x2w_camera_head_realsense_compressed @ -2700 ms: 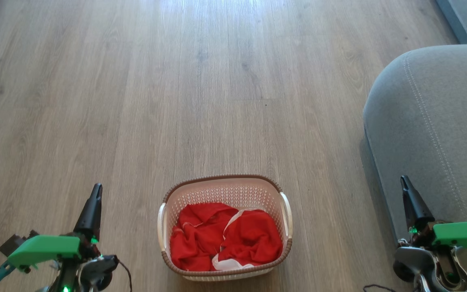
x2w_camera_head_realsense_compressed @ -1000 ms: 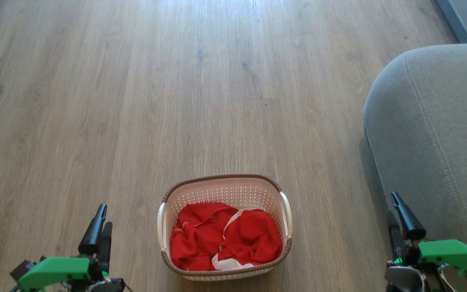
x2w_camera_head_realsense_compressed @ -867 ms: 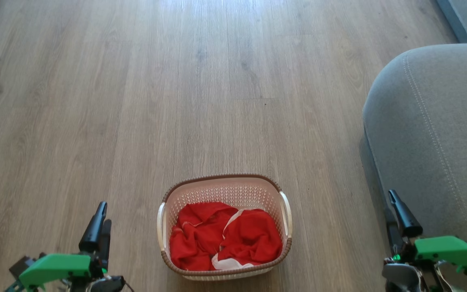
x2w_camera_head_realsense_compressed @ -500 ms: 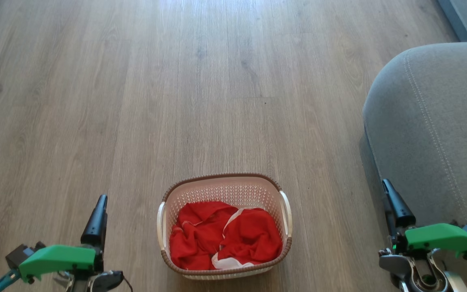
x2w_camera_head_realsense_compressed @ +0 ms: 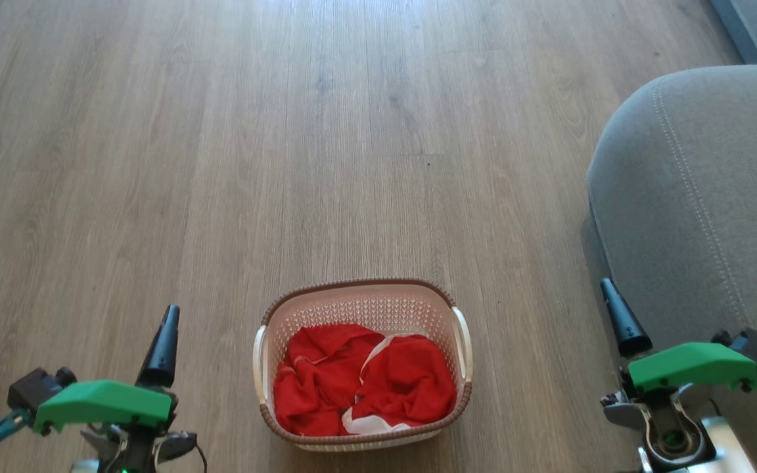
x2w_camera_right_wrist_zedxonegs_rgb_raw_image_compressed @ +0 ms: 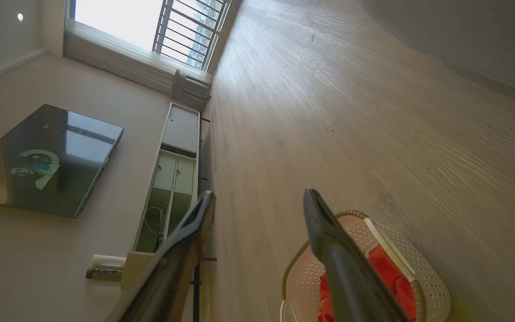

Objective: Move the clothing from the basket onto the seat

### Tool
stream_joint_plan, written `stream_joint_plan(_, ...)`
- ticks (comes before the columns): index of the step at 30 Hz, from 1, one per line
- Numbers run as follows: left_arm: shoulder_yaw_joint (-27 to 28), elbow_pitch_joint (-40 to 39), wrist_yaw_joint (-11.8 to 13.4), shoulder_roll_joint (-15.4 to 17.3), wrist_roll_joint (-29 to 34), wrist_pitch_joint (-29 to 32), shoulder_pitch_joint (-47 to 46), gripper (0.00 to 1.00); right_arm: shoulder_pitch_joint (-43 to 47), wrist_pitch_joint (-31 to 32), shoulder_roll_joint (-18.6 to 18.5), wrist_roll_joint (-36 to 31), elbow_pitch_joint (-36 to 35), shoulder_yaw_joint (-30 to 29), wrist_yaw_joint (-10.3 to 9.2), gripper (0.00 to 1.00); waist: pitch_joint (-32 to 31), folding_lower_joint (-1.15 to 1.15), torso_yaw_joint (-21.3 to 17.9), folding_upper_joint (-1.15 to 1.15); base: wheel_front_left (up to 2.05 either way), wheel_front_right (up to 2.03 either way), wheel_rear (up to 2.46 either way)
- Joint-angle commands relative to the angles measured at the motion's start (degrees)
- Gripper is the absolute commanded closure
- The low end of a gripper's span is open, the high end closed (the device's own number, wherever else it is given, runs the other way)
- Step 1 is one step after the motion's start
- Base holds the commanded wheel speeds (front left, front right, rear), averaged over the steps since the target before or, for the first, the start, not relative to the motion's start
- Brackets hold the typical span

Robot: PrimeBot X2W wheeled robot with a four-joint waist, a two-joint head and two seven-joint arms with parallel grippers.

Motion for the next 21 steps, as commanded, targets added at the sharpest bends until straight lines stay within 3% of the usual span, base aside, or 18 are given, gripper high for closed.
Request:
stream_joint_plan(1, 0.34, -1.47, -0.21, 1.32, 1.83, -0.66, -3.52, 0.00, -3.67, -0.67, -1.04, -1.63, -1.47, 0.69, 0.01, 0.00, 0.03, 0.00, -0.03, 0.00, 0.00, 0.00, 0.00)
stream_joint_plan(21, 0.71, -0.84, -0.31, 1.96, 18.14, -4.02, -5.50, 0.00, -8.47, -4.05, -1.68, -14.81, 3.12, 4.11, 0.02, 0.00, 0.39, 0.00, -0.21, 0.00, 0.00, 0.00, 0.00)
